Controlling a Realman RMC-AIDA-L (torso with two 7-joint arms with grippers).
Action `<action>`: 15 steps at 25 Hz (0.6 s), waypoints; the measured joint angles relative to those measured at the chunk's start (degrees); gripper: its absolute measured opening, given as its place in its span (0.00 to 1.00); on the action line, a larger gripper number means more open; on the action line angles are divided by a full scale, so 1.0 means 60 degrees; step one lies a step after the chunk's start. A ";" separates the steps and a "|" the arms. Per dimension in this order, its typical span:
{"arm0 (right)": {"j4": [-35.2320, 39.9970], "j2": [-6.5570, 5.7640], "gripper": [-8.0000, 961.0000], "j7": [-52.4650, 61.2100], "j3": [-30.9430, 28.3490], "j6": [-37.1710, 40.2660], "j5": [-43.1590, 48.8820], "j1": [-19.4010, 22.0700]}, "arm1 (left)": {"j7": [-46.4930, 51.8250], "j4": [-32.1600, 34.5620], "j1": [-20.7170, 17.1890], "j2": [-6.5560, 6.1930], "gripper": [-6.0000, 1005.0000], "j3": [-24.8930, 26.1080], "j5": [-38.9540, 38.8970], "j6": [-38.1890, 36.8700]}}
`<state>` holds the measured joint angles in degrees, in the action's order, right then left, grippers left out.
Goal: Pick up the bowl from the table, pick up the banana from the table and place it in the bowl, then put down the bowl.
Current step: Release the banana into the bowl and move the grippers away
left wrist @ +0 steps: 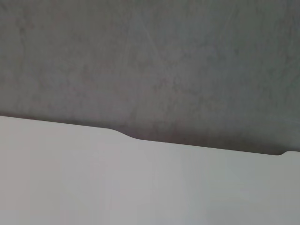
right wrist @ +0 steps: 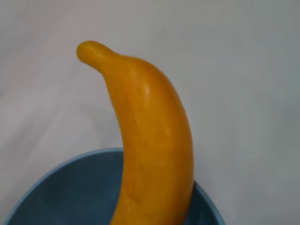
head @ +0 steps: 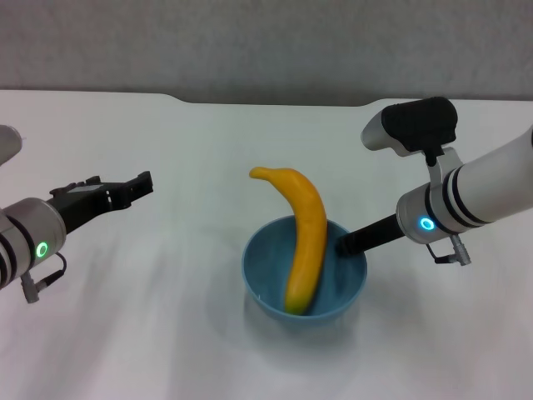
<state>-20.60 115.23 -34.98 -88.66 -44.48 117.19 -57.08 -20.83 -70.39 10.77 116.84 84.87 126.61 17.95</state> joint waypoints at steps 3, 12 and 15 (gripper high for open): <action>-0.0001 0.0005 0.05 0.0000 0.0069 0.0106 -0.0007 0.0028 | 0.0000 0.0000 -0.0004 -0.0003 0.88 0.0001 -0.0004 -0.0004; -0.0036 0.0017 0.05 -0.0143 0.0158 0.0316 -0.0060 0.0185 | 0.0000 0.0009 -0.0048 -0.0005 0.88 0.0021 -0.0009 -0.0048; -0.0280 0.0027 0.05 -0.0237 0.0158 0.0336 -0.0066 0.0332 | 0.0000 0.0012 -0.0054 -0.0005 0.88 0.0004 -0.0009 -0.0068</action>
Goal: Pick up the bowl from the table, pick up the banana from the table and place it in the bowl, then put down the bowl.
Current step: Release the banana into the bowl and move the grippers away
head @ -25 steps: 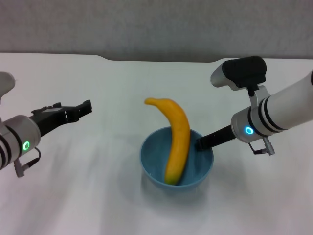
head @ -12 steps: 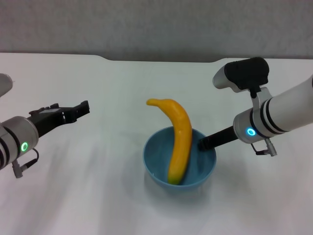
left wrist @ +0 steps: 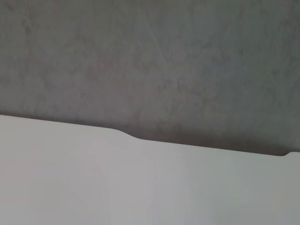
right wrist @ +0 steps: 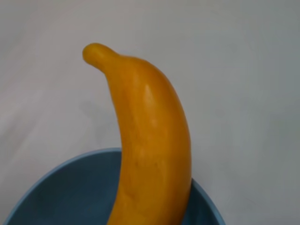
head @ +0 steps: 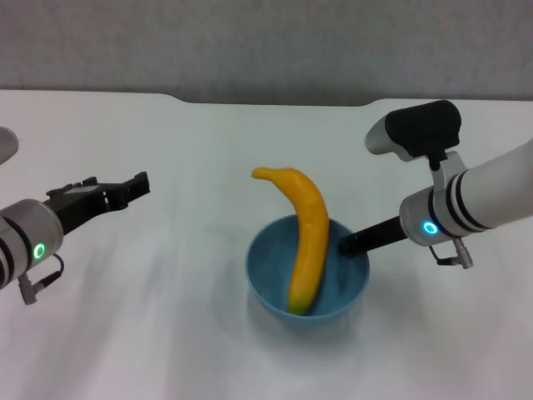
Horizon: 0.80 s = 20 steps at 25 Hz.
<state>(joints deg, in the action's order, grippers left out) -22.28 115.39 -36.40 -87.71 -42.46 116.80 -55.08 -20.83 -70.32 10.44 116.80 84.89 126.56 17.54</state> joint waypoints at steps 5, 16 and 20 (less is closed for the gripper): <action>-0.0529 0.0001 0.05 -0.0025 0.0002 0.0099 0.0000 0.0391 | 0.0000 0.0002 0.0004 0.0000 0.88 -0.0010 0.0000 0.0012; -0.1333 -0.0047 0.40 -0.0051 0.0081 0.0069 0.0094 0.0948 | 0.0000 0.0007 -0.0181 0.0000 0.88 0.0006 0.0000 -0.0017; -0.2370 -0.0071 0.60 -0.0040 0.0134 -0.0138 0.0334 0.1551 | 0.0000 -0.0049 -0.0323 0.0000 0.88 0.0079 0.0000 -0.0017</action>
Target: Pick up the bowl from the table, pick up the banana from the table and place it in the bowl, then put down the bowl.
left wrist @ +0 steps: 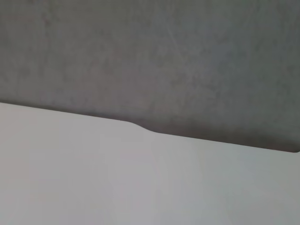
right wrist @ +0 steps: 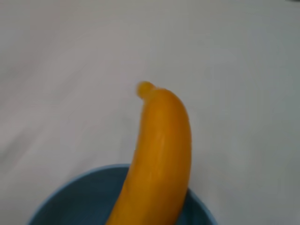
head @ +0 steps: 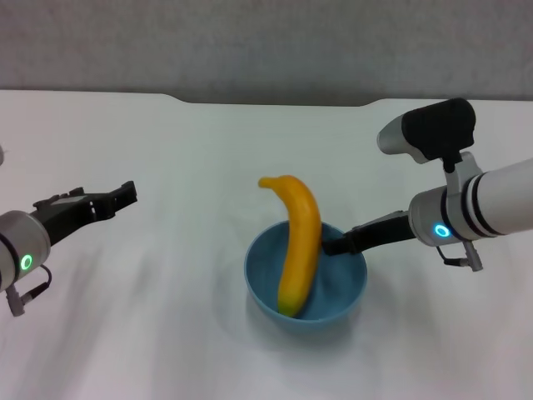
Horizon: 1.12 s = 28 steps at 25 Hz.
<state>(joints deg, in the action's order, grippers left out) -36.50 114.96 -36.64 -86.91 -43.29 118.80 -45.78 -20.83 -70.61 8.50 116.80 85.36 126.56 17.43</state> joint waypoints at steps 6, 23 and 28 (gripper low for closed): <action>-0.3082 -0.0035 0.85 0.0046 -0.0495 -0.0785 0.0775 0.1868 | -0.0027 -0.0094 -0.0223 -0.0009 0.88 0.0016 0.0000 -0.0138; -0.5241 0.0011 0.94 -0.4678 0.0604 0.4047 -0.2799 0.5839 | -0.0971 0.0693 -0.1356 0.0015 0.88 -0.1984 0.0055 -0.4994; -0.4883 0.0014 0.94 -0.6526 0.0741 0.4867 -0.4298 0.6255 | -0.0718 0.2817 -0.0945 0.0025 0.88 -0.4000 0.0174 -0.9232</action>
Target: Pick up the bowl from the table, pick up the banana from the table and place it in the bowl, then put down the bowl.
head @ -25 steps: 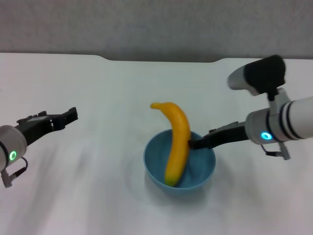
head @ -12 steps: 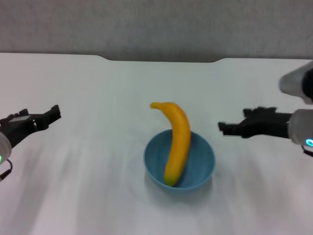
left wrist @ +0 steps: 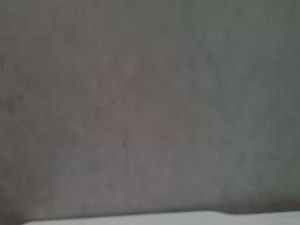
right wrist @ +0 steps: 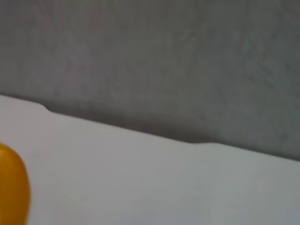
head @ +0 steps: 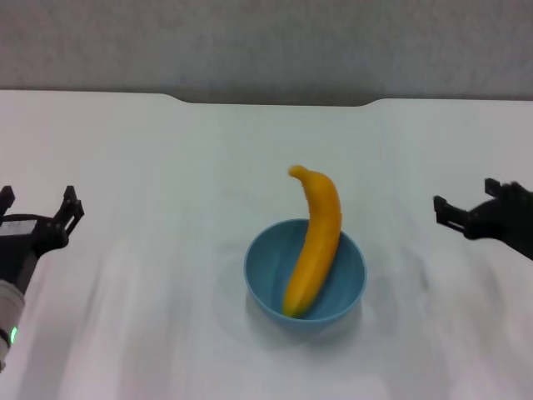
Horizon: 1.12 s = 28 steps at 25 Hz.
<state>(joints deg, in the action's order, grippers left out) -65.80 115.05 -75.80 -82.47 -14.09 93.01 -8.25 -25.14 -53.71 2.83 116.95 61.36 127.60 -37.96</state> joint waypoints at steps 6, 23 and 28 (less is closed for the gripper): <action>0.0792 0.0017 0.94 -0.2367 0.0380 0.0557 -0.2227 -0.0081 | 0.1641 0.2070 0.0857 0.0028 0.88 -0.1011 -0.0045 -0.1920; 0.4584 0.0057 0.94 -1.2232 0.0419 -0.4223 -1.2247 -0.0557 | 0.5224 0.4697 0.2072 0.0043 0.88 -0.1288 0.0148 -0.2526; 0.6211 0.0035 0.94 -1.2643 0.0531 -0.6513 -1.4091 -0.0854 | 0.5157 0.4706 0.2115 0.0056 0.88 -0.1394 0.0175 -0.2516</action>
<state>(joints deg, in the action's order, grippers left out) -28.53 115.26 -151.65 -79.28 -53.16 8.46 -13.37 5.81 -25.47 15.53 117.29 53.00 128.65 -53.05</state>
